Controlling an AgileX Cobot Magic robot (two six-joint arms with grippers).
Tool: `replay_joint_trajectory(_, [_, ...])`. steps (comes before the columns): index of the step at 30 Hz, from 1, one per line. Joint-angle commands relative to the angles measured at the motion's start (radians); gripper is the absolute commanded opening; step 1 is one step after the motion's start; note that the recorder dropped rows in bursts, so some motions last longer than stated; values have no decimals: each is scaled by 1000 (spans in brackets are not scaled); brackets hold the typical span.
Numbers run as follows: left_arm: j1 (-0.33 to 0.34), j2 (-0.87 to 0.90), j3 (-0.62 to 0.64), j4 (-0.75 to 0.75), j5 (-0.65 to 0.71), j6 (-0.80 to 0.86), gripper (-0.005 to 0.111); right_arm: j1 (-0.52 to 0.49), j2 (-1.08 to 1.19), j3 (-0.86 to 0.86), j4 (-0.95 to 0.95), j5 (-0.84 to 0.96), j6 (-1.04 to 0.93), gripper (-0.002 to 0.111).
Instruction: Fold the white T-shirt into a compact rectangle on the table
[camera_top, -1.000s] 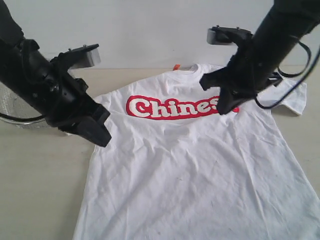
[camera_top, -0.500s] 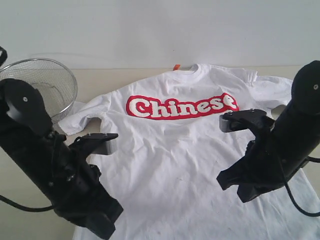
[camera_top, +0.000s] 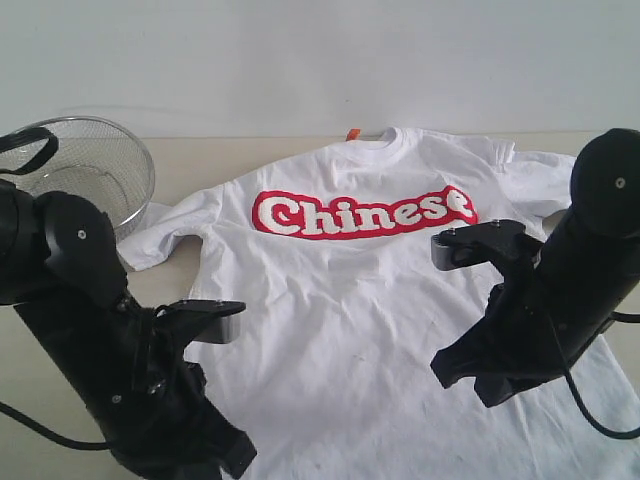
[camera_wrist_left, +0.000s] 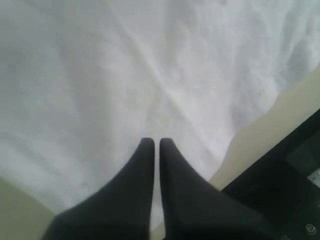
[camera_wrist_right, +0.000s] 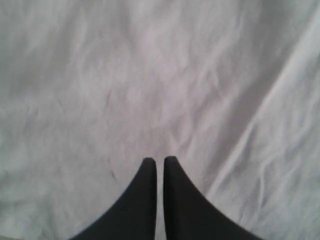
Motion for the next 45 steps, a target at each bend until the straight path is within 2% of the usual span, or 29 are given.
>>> replay_joint_trajectory(1, [-6,17,31,32,16,-28,4,0,-11,6,-11,11,3,0])
replay_joint_trajectory(23, [-6,48,88,25,57,-28,4,0,-9,6,-28,59,3,0])
replay_joint_trajectory(27, [-6,48,130,29,12,-24,4,0,-9,6,-28,31,3,0])
replay_joint_trajectory(35, [-6,16,120,25,41,-4,4,0,-9,6,-71,4,31,0])
replay_joint_trajectory(41, [-4,-25,120,29,38,-2,4,-82,-9,4,-226,48,181,0])
replay_joint_trajectory(45, [-4,-25,120,34,9,-2,4,-130,-9,4,-235,92,183,0])
